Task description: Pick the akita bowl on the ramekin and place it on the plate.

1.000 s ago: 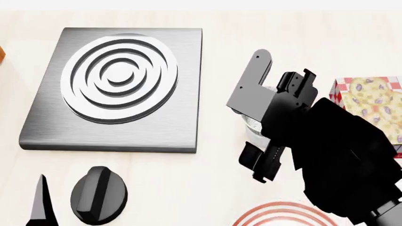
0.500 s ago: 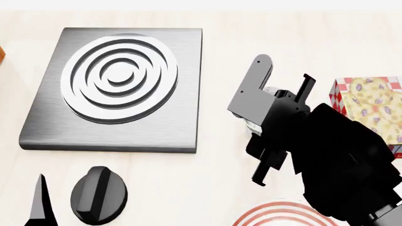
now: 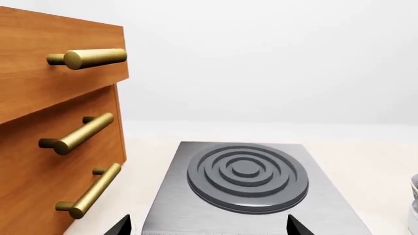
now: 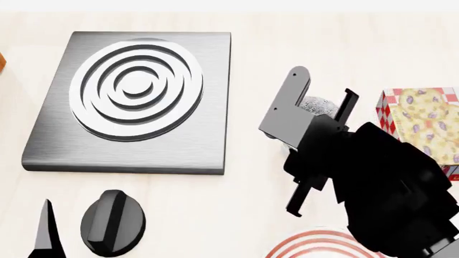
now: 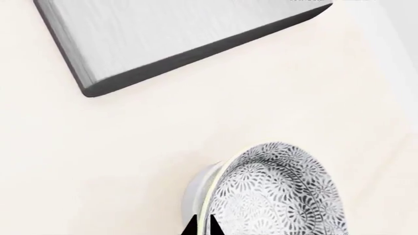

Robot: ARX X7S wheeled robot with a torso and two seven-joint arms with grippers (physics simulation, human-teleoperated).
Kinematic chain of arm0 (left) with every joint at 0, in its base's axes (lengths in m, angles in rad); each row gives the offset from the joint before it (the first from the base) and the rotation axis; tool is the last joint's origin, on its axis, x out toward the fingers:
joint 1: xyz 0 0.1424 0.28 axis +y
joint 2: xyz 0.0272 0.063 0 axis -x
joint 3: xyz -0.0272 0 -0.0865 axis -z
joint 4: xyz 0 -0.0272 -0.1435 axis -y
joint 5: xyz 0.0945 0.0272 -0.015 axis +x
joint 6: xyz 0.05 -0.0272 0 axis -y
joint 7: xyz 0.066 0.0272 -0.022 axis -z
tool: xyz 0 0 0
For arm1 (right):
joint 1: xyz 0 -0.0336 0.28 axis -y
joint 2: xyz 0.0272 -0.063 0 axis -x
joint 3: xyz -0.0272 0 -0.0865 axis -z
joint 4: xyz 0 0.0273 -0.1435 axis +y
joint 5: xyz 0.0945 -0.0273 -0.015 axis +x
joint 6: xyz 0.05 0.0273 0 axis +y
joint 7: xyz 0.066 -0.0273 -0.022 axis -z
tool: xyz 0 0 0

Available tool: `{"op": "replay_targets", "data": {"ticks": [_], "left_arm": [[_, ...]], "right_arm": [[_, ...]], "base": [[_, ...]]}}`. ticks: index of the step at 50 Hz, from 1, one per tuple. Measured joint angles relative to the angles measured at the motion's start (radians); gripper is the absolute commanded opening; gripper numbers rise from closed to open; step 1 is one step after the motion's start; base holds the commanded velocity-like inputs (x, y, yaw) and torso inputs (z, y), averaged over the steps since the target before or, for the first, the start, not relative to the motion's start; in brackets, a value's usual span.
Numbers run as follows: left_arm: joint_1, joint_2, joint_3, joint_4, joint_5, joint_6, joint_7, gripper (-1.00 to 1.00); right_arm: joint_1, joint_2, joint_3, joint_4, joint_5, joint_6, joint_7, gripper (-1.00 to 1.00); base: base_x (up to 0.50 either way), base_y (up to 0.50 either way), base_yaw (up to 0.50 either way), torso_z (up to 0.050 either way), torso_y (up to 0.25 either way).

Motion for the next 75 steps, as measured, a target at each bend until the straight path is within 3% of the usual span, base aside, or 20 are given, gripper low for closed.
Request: {"op": "replay_targets", "data": {"ticks": [38, 75], "left_arm": [[0.002, -0.008, -0.001, 0.004, -0.033, 0.009, -0.006, 1.00], [0.009, -0.023, -0.001, 0.027, -0.047, 0.015, -0.019, 1.00]], "right_arm": [[0.111, 0.102, -0.020, -0.217, -0.023, 0.183, -0.047, -1.00], [0.281, 0.152, -0.094, -0.415, -0.038, 0.347, -0.201, -1.00]], "base": [[0.00, 0.00, 0.00, 0.000, 0.000], [0.00, 0.00, 0.00, 0.000, 0.000]]}}
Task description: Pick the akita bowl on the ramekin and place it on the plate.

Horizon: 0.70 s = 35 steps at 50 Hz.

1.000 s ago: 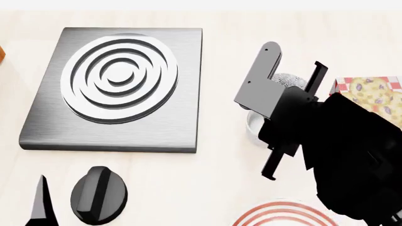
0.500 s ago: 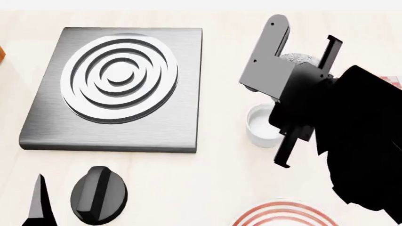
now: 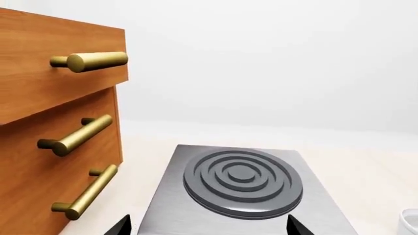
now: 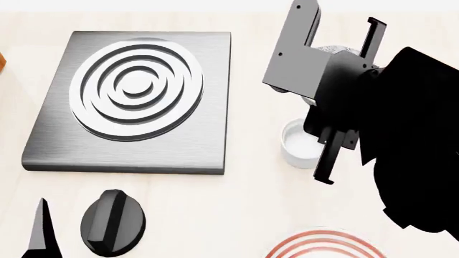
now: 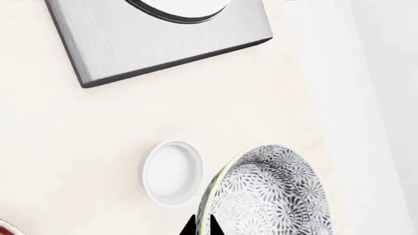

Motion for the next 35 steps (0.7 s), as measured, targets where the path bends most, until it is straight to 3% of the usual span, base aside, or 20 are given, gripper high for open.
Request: {"op": "replay_targets", "data": {"ticks": [16, 35], "left_arm": [[0.002, -0.005, 0.002, 0.007, -0.005, 0.000, -0.006, 1.00], [0.005, -0.012, 0.004, 0.010, -0.009, 0.004, -0.012, 1.00]], "right_arm": [[0.020, 0.070, 0.005, -0.236, 0.043, 0.117, -0.052, -1.00], [-0.070, 0.197, 0.074, -0.552, 0.129, 0.229, -0.021, -1.00]], "base": [[0.00, 0.00, 0.00, 0.000, 0.000], [0.00, 0.00, 0.00, 0.000, 0.001]]}}
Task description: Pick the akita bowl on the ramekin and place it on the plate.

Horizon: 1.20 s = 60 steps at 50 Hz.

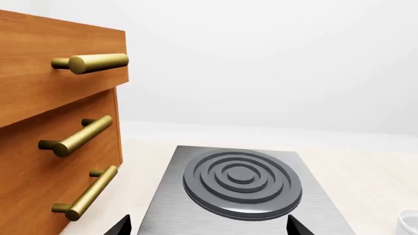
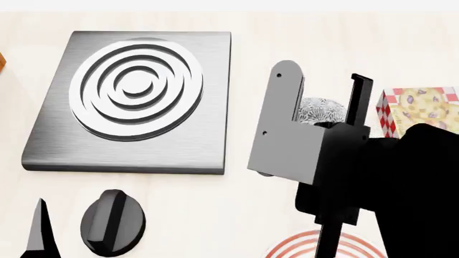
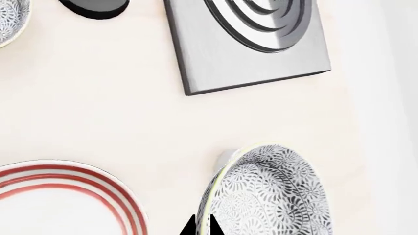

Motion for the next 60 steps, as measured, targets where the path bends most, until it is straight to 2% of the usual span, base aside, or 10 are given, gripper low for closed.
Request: {"op": "replay_targets", "data": {"ticks": [25, 60], "left_arm": [[0.000, -0.007, 0.003, 0.003, -0.003, 0.003, -0.009, 1.00], [0.003, -0.017, 0.007, 0.010, -0.005, 0.008, -0.022, 1.00]], "right_arm": [[-0.112, 0.127, 0.036, -0.206, 0.057, 0.051, 0.054, -1.00], [-0.234, 0.222, 0.082, -0.392, 0.143, 0.115, 0.124, -1.00]], "base": [[0.00, 0.00, 0.00, 0.000, 0.000], [0.00, 0.00, 0.00, 0.000, 0.000]]}}
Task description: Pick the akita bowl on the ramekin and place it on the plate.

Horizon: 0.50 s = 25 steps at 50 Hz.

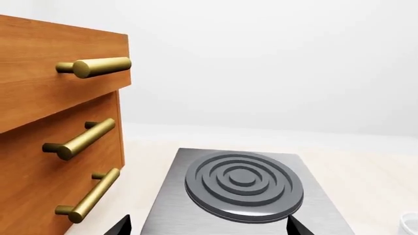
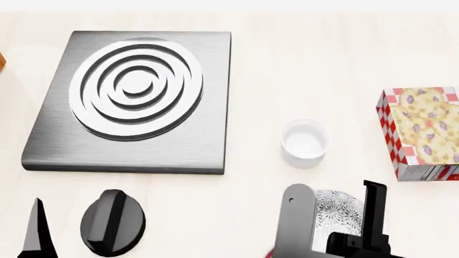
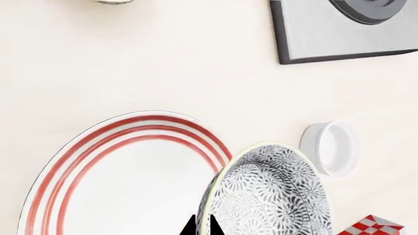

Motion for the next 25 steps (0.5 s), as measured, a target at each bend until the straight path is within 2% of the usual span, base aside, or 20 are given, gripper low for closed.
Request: {"op": "replay_targets", "data": {"ticks": [25], "left_arm": [[-0.003, -0.006, 0.002, -0.004, -0.004, 0.002, -0.007, 1.00]], "right_arm": [[-0.073, 0.068, 0.039, -0.103, 0.073, 0.036, 0.075, -1.00]], "base": [[0.00, 0.00, 0.00, 0.000, 0.000]]}}
